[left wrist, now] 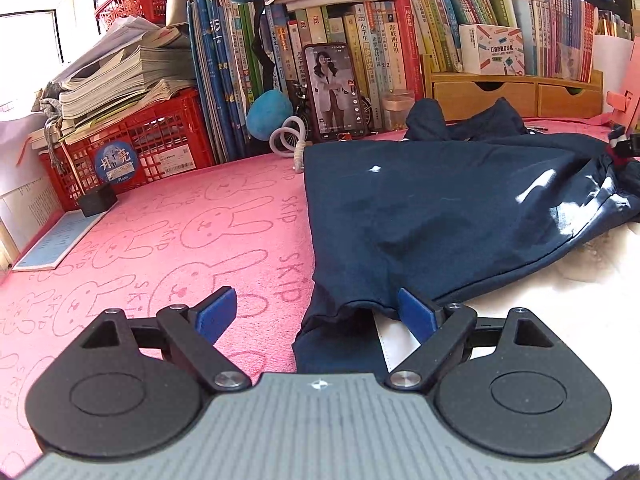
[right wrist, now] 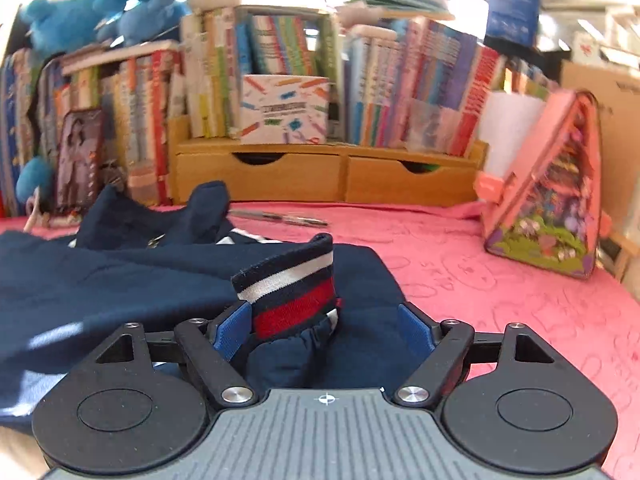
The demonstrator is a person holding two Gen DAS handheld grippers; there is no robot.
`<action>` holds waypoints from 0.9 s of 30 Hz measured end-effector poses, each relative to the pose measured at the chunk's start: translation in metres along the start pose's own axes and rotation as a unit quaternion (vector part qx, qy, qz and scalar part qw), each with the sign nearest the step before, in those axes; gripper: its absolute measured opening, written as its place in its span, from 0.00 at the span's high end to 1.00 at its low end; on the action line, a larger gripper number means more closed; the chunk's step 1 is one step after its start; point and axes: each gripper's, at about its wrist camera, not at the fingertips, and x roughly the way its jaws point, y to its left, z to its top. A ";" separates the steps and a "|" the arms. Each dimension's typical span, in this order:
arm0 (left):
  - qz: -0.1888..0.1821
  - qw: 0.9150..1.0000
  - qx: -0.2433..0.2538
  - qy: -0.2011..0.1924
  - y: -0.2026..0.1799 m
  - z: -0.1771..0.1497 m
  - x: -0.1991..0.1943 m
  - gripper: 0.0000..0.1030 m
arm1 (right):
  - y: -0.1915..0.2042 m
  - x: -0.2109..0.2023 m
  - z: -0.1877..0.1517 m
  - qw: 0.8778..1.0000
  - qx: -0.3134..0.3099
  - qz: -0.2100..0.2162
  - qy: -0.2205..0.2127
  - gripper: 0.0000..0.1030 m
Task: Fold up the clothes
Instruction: 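Grasp the striped cuff with the right gripper and lay it on the folded jacket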
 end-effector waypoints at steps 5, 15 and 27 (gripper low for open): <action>0.006 1.000 0.014 -0.009 0.002 -0.004 -0.010 0.13 | -0.068 0.002 -0.013 0.995 0.091 -0.025 0.043 0.15; -0.024 0.997 -0.027 -0.066 0.015 0.043 -0.029 0.13 | -0.072 -0.016 -0.012 0.998 0.064 0.005 0.018 0.20; -0.068 0.997 0.046 -0.001 -0.072 0.067 0.061 0.13 | 0.003 0.047 -0.005 0.994 -0.068 0.058 0.064 0.46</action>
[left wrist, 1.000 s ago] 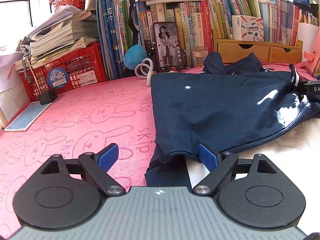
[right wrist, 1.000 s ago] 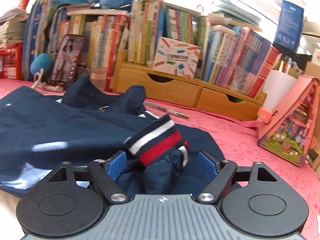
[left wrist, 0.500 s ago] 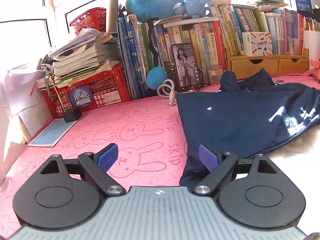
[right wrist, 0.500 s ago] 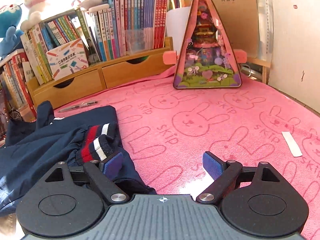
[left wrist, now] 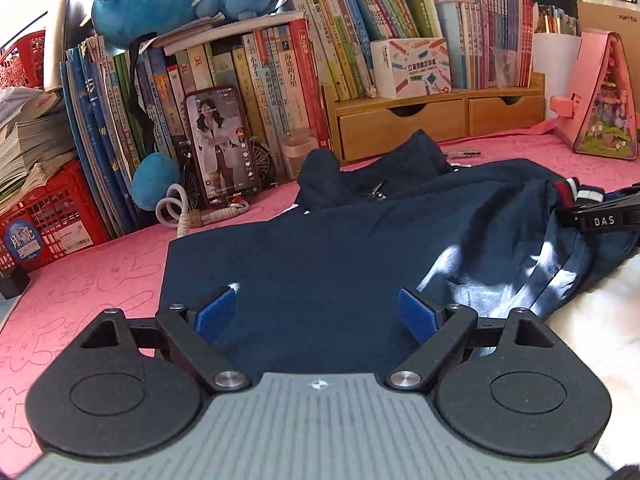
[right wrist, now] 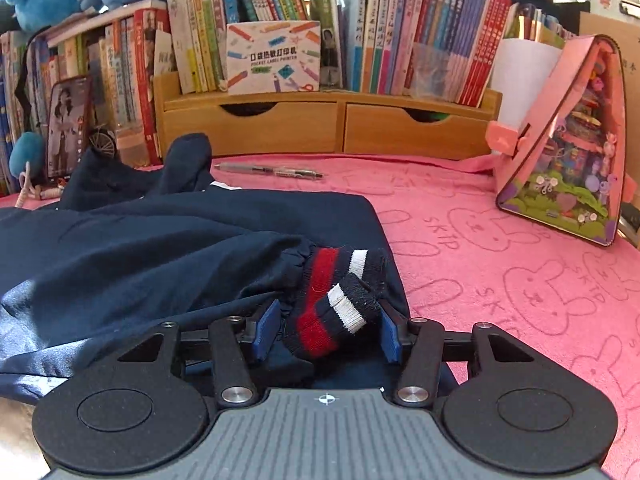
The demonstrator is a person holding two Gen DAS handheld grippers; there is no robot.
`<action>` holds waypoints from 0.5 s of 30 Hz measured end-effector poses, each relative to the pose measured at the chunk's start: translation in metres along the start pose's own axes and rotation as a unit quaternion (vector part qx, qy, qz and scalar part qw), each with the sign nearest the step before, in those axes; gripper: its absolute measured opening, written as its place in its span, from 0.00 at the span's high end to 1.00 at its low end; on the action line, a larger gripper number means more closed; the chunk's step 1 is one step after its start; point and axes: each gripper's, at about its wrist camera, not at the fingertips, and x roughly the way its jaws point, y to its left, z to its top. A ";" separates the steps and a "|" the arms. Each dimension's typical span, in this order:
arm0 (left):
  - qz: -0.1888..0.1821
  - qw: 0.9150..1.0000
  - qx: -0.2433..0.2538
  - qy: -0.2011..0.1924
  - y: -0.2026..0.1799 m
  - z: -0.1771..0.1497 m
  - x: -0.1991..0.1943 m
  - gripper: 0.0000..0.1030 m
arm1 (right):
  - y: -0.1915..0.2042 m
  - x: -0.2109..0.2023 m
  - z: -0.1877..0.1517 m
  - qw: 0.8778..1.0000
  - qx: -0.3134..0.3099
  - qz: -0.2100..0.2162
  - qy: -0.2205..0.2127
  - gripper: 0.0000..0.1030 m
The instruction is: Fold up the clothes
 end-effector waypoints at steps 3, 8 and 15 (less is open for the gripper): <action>0.027 0.999 -0.017 0.023 0.016 -0.010 0.013 0.13 | -0.012 0.008 0.007 0.999 0.007 0.035 0.007 0.47; 0.059 0.997 -0.032 0.022 0.039 -0.018 0.000 0.09 | -0.022 -0.017 0.011 0.998 0.003 0.055 -0.035 0.47; 0.072 0.997 -0.040 0.012 0.055 -0.027 -0.031 0.09 | -0.008 -0.047 0.010 0.997 -0.030 0.048 -0.061 0.44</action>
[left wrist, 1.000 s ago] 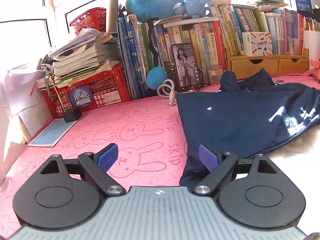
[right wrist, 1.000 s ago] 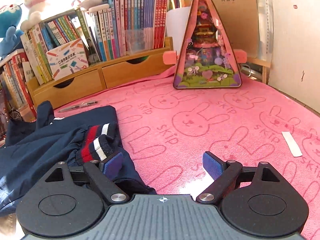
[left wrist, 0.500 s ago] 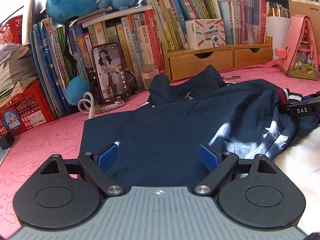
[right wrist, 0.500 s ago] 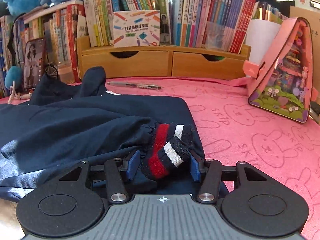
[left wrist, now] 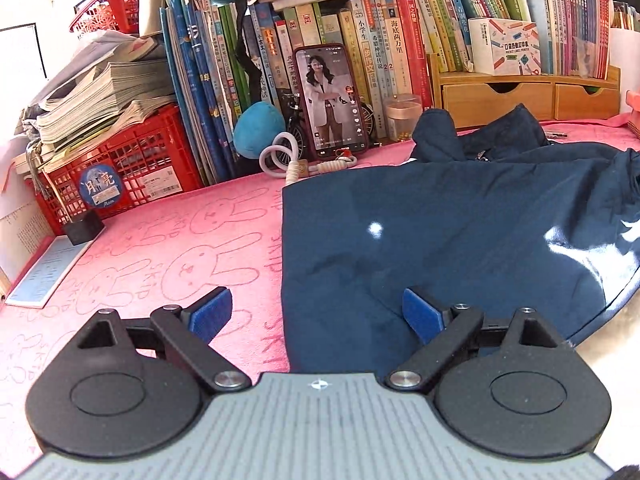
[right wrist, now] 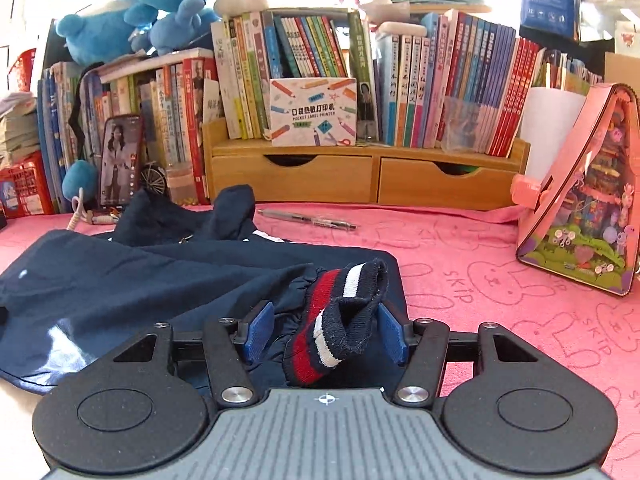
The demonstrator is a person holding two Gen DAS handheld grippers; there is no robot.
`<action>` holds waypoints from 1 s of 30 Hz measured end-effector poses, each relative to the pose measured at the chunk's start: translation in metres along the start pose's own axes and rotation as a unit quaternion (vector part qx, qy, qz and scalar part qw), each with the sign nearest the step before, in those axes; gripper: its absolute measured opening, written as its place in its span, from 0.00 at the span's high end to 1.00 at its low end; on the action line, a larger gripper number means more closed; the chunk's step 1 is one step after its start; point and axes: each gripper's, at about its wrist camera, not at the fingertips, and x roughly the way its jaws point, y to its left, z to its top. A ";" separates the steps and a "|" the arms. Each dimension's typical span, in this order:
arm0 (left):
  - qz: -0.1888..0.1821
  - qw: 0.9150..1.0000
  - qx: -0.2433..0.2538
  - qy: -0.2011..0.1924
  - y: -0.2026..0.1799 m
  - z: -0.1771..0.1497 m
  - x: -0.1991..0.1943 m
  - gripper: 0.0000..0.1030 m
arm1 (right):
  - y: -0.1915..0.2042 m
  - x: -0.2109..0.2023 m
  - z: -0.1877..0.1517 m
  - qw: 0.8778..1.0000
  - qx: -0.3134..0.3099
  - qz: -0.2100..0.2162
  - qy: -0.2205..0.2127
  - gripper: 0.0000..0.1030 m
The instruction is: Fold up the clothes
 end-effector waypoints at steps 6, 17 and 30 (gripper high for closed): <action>-0.066 0.998 0.002 0.005 -0.020 0.008 -0.015 0.09 | 0.034 -0.014 -0.003 0.998 -0.054 0.003 -0.011 0.44; -0.070 0.997 0.010 0.037 -0.054 0.000 0.003 0.08 | 0.131 0.000 -0.017 0.983 -0.123 0.127 0.042 0.34; -0.014 0.999 -0.029 0.036 -0.012 -0.010 0.007 0.00 | 0.157 0.042 -0.008 0.981 -0.091 0.155 0.070 0.28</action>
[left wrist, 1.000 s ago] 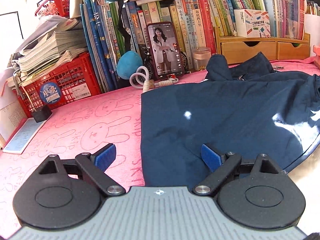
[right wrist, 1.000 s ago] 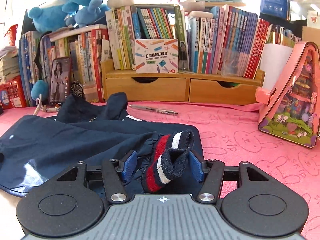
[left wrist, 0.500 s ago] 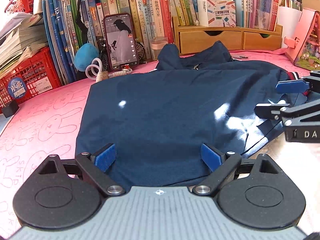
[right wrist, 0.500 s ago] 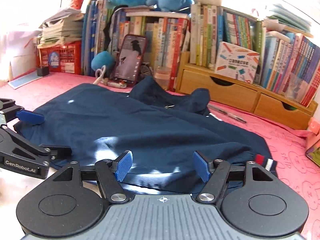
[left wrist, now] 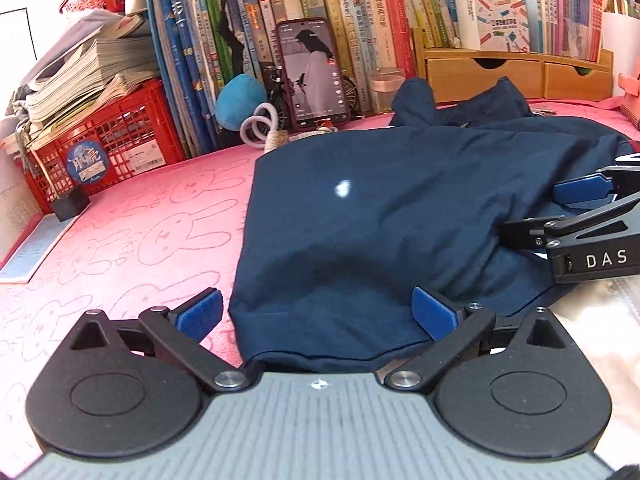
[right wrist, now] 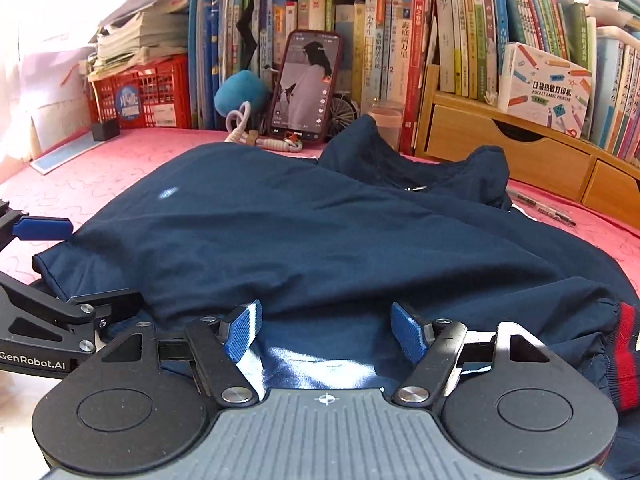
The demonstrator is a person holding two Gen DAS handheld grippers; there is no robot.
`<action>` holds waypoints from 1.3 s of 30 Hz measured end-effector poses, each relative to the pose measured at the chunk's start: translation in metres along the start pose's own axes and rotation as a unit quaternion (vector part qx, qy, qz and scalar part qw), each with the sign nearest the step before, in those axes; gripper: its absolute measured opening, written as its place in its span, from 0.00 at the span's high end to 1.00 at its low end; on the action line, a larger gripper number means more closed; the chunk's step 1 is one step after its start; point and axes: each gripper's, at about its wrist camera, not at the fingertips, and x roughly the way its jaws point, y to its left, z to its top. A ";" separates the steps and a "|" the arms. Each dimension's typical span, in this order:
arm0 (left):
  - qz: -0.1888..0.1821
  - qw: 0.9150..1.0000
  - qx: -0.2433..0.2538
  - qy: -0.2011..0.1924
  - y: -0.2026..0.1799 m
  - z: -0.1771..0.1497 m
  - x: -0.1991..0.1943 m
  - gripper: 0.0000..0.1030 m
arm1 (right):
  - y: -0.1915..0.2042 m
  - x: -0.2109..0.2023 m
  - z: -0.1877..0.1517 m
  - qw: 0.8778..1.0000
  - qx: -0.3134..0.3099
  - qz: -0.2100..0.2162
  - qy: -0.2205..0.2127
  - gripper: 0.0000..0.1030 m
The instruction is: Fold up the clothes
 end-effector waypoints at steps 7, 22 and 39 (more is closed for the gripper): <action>0.005 0.999 -0.039 0.007 0.025 -0.006 -0.009 0.03 | -0.024 -0.036 -0.006 0.999 0.034 0.014 -0.019 0.29; 0.032 0.997 0.065 -0.015 0.020 -0.020 -0.025 0.04 | -0.117 -0.115 -0.073 0.982 0.046 -0.179 -0.031 0.23; 0.083 0.996 -0.010 -0.017 0.059 -0.025 -0.010 0.00 | -0.161 -0.132 -0.074 0.960 0.097 -0.263 -0.001 0.16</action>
